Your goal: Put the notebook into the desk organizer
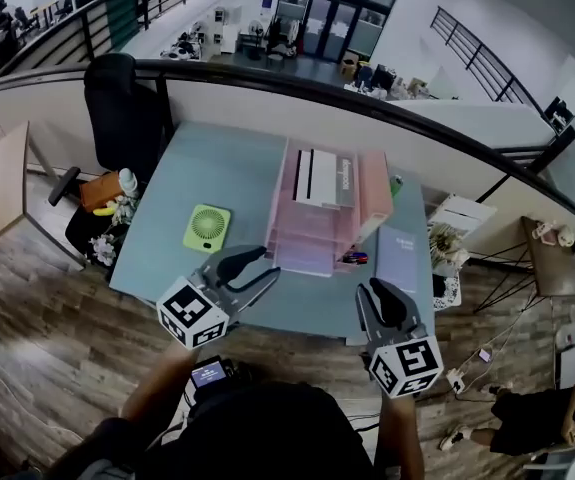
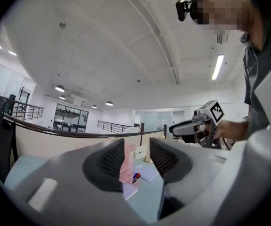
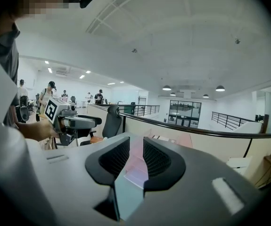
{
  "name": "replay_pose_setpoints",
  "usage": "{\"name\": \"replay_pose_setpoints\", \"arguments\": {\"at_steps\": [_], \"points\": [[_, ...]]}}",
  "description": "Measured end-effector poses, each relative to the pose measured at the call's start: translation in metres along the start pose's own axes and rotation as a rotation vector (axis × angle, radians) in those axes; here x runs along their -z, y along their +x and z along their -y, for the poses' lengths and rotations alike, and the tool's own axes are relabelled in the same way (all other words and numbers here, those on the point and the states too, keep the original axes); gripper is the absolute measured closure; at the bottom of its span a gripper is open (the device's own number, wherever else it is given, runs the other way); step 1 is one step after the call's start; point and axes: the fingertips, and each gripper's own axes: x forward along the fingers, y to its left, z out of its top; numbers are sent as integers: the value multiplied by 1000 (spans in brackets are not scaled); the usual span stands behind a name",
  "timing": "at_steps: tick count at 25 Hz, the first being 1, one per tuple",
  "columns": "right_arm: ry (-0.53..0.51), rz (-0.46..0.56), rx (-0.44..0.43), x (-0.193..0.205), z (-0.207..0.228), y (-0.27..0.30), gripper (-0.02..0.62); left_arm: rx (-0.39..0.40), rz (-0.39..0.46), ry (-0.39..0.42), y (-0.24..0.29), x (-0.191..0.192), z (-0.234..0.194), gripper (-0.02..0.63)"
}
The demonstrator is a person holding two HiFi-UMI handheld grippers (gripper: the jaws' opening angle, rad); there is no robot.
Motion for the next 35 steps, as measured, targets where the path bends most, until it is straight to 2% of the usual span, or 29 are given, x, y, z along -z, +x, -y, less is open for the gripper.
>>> {"name": "replay_pose_setpoints", "arguments": {"at_steps": [8,20,27,35], "points": [[13,-32,-7,17,10,18,525,-9,-39,-21,8,17,-9,407],[62,-75,-101,54,43,70,525,-112,-155,-58,40,57,-39,407],[139,-124,-137,86,69,97,503,-174,-205,-179,56,99,-57,407],[252,-202,-125,139,96,119,478,-248,-257,-324,69,159,-78,407]]}}
